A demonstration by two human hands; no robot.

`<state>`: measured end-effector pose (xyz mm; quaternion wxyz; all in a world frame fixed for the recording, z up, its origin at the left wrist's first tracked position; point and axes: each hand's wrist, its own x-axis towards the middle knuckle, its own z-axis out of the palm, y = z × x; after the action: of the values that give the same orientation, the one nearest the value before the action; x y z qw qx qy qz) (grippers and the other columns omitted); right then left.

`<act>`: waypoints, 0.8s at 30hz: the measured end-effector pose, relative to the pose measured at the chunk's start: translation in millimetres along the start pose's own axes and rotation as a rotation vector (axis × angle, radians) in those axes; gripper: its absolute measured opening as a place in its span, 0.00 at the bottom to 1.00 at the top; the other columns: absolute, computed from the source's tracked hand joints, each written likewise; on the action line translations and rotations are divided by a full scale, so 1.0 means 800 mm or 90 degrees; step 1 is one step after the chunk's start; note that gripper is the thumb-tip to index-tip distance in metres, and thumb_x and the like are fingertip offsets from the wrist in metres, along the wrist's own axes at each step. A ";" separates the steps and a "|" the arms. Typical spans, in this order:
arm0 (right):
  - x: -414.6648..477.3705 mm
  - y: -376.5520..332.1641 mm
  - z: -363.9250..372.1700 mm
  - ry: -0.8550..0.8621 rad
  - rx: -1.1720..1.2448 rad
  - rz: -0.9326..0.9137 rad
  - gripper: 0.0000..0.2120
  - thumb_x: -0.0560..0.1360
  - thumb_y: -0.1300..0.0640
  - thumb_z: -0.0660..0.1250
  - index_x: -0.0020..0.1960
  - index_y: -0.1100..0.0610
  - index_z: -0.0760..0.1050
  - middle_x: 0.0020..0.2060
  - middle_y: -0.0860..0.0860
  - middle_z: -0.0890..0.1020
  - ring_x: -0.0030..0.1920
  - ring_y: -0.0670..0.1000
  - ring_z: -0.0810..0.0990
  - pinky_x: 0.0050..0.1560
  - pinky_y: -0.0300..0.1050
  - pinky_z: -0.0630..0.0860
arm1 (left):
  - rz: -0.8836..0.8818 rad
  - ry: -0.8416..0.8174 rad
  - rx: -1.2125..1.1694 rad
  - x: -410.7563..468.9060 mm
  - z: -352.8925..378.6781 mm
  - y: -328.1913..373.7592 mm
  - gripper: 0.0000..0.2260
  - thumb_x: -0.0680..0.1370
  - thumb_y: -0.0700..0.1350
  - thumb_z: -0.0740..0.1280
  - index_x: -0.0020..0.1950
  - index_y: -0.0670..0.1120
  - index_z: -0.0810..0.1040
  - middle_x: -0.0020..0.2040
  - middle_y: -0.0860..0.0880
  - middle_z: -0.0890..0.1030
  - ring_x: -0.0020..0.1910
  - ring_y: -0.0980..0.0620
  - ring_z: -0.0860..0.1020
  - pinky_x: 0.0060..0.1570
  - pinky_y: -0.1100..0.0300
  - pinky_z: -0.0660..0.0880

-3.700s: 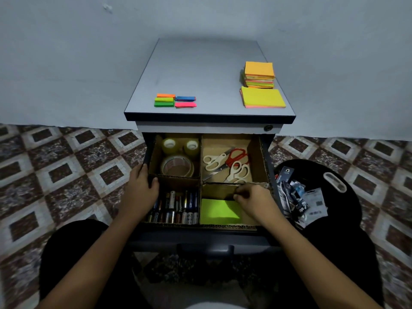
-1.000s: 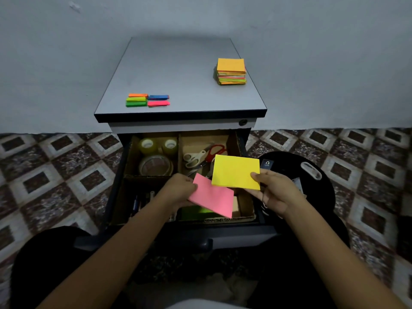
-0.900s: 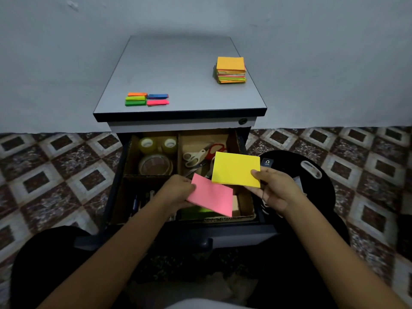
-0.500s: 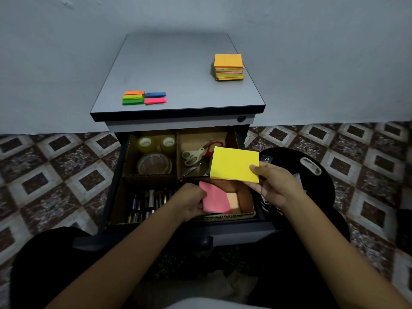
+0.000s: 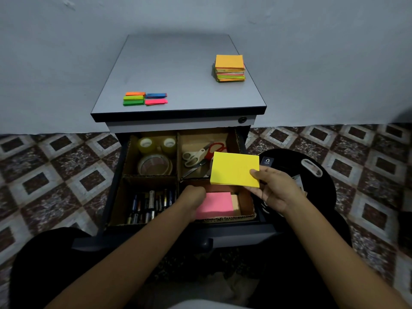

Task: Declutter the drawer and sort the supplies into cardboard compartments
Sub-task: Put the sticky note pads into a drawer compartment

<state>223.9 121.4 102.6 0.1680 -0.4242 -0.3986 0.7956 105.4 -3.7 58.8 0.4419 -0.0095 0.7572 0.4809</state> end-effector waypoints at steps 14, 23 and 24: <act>-0.003 0.002 0.000 -0.019 -0.035 0.009 0.05 0.77 0.67 0.60 0.49 0.61 0.75 0.44 0.56 0.80 0.43 0.51 0.79 0.30 0.39 0.80 | -0.006 -0.073 -0.059 -0.026 -0.019 0.011 0.14 0.77 0.32 0.54 0.33 0.43 0.66 0.26 0.48 0.66 0.27 0.53 0.63 0.28 0.63 0.61; -0.003 0.016 0.007 -0.146 -0.260 0.053 0.08 0.75 0.69 0.63 0.47 0.57 0.76 0.41 0.54 0.82 0.37 0.49 0.82 0.33 0.41 0.81 | 0.336 0.103 0.125 -0.060 -0.121 0.022 0.10 0.81 0.42 0.58 0.59 0.50 0.76 0.55 0.49 0.79 0.52 0.52 0.77 0.51 0.56 0.75; -0.001 0.020 0.010 -0.153 -0.284 0.059 0.08 0.75 0.69 0.63 0.47 0.58 0.75 0.40 0.54 0.82 0.38 0.49 0.82 0.34 0.41 0.81 | 0.381 0.165 0.187 -0.056 -0.133 0.017 0.11 0.80 0.42 0.60 0.60 0.50 0.76 0.56 0.50 0.78 0.53 0.53 0.75 0.51 0.57 0.73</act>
<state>218.8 107.0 93.5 -0.0151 -0.3712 -0.5616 0.7393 56.4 -92.8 114.5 0.1785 0.2152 0.8375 0.4695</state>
